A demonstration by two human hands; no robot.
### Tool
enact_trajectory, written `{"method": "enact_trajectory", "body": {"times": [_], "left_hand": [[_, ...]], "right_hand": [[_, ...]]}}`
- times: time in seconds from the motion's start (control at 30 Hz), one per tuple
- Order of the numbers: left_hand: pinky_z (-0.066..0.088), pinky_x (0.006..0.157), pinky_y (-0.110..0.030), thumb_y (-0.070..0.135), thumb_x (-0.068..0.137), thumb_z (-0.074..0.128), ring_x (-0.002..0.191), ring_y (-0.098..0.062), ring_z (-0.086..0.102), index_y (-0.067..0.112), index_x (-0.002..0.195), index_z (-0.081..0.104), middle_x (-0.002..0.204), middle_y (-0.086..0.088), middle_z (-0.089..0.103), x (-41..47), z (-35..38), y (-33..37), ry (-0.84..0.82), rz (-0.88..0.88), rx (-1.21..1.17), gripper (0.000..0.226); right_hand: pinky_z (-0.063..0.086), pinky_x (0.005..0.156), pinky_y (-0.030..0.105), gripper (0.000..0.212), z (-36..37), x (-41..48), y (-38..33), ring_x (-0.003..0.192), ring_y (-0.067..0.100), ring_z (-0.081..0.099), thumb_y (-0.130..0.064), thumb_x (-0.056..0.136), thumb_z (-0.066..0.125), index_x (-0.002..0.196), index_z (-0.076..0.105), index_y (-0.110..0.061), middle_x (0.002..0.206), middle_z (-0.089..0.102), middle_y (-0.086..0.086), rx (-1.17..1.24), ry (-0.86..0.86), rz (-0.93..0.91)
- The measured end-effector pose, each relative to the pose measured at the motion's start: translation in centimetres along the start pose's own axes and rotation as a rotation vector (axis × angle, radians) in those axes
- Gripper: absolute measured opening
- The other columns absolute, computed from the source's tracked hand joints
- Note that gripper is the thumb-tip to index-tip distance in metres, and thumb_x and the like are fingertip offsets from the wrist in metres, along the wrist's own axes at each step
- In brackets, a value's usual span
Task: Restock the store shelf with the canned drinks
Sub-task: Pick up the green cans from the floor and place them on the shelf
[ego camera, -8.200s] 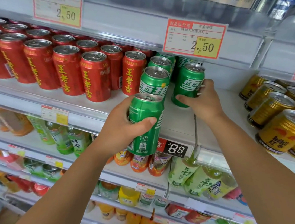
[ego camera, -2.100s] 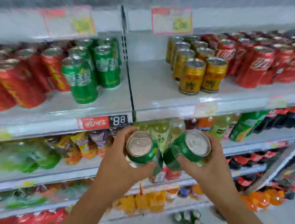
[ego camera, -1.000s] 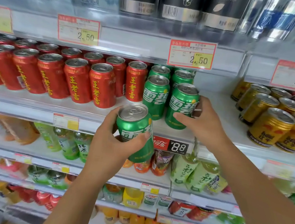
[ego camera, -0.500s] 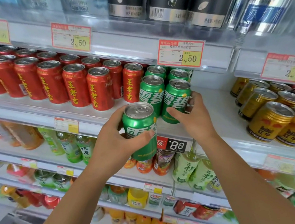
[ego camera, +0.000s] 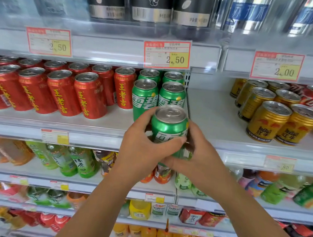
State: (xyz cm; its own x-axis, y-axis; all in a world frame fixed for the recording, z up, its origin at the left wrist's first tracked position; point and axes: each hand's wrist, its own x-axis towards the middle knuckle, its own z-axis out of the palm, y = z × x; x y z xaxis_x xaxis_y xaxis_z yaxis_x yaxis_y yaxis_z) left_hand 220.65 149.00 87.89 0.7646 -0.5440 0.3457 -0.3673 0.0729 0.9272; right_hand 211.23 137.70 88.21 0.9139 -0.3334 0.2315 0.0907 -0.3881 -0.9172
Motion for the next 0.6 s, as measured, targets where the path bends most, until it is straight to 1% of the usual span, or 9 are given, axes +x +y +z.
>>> {"method": "enact_trajectory", "body": {"times": [0.1,0.17,0.23,0.3,0.33,0.4,0.47,0.53,0.6], "left_hand": [[0.056,0.089,-0.032,0.032,0.068,0.085,0.105,-0.005,0.065,0.03,0.128,0.058,0.113,0.013,0.069,1.1,1.4,0.7,-0.045,0.045,0.032,0.065],[0.053,0.095,-0.032,0.037,0.073,0.082,0.113,-0.002,0.061,0.03,0.13,0.056,0.12,0.014,0.066,1.6,1.6,0.5,-0.036,0.095,0.062,0.063],[0.052,0.095,-0.029,0.037,0.08,0.077,0.113,0.0,0.058,0.026,0.126,0.057,0.119,0.014,0.061,1.8,0.7,-0.1,0.128,0.189,0.187,0.052],[0.052,0.091,-0.037,0.042,0.083,0.074,0.112,-0.008,0.054,0.02,0.124,0.056,0.117,0.008,0.054,2.3,-0.9,-1.9,0.324,0.297,0.375,0.05],[0.05,0.091,-0.041,0.046,0.083,0.072,0.114,-0.014,0.051,0.017,0.126,0.053,0.119,0.004,0.051,2.7,-1.5,-3.0,0.376,0.317,0.478,0.056],[0.046,0.098,-0.045,0.054,0.081,0.069,0.125,-0.022,0.045,0.014,0.138,0.044,0.132,-0.004,0.046,3.9,-2.4,-5.1,0.394,0.28,0.625,0.074],[0.042,0.105,-0.046,0.06,0.081,0.064,0.135,-0.023,0.039,0.015,0.149,0.031,0.146,-0.008,0.039,4.8,-2.6,-6.1,0.372,0.207,0.664,0.088],[0.045,0.102,-0.046,0.062,0.085,0.057,0.136,-0.024,0.04,0.017,0.153,0.022,0.151,-0.006,0.039,5.4,-2.5,-6.9,0.363,0.185,0.712,0.089],[0.049,0.086,-0.042,0.061,0.09,0.051,0.122,-0.028,0.054,0.016,0.153,0.023,0.138,-0.008,0.054,5.7,-2.4,-7.9,0.384,0.242,0.836,0.082]], "right_hand": [[0.051,0.081,0.016,0.068,-1.3,0.8,0.5,0.1,-0.004,0.063,-0.02,0.067,0.085,0.125,0.052,-0.034,0.11,0.067,-0.021,-0.014,0.17,-0.016],[0.05,0.08,0.013,0.069,-2.8,1.8,0.8,0.098,-0.006,0.063,-0.024,0.065,0.087,0.125,0.053,-0.03,0.109,0.067,-0.018,-0.056,0.242,-0.026],[0.05,0.082,0.018,0.068,-4.6,3.4,1.5,0.097,-0.005,0.062,-0.025,0.064,0.088,0.122,0.052,-0.03,0.109,0.066,-0.016,-0.12,0.317,-0.002],[0.052,0.089,0.03,0.062,-6.5,5.5,2.5,0.099,0.002,0.063,-0.024,0.063,0.088,0.112,0.051,-0.033,0.109,0.065,-0.013,-0.179,0.366,0.016],[0.052,0.091,0.034,0.061,-7.2,6.6,3.1,0.1,0.005,0.063,-0.023,0.063,0.088,0.11,0.051,-0.032,0.11,0.065,-0.01,-0.202,0.373,0.022],[0.05,0.094,0.036,0.067,-8.5,8.8,4.4,0.104,0.01,0.062,-0.023,0.063,0.088,0.119,0.051,-0.023,0.115,0.064,-0.003,-0.249,0.392,0.059],[0.049,0.096,0.037,0.077,-9.2,11.1,5.5,0.106,0.013,0.06,-0.027,0.061,0.089,0.126,0.049,-0.016,0.119,0.062,0.0,-0.28,0.412,0.109],[0.051,0.095,0.039,0.08,-9.4,13.1,6.3,0.103,0.013,0.063,-0.035,0.055,0.09,0.123,0.051,-0.018,0.114,0.065,-0.003,-0.278,0.398,0.126],[0.052,0.091,0.034,0.069,-9.4,15.0,7.0,0.094,0.009,0.065,-0.035,0.056,0.089,0.113,0.055,-0.018,0.105,0.067,-0.007,-0.26,0.39,0.117]]}}
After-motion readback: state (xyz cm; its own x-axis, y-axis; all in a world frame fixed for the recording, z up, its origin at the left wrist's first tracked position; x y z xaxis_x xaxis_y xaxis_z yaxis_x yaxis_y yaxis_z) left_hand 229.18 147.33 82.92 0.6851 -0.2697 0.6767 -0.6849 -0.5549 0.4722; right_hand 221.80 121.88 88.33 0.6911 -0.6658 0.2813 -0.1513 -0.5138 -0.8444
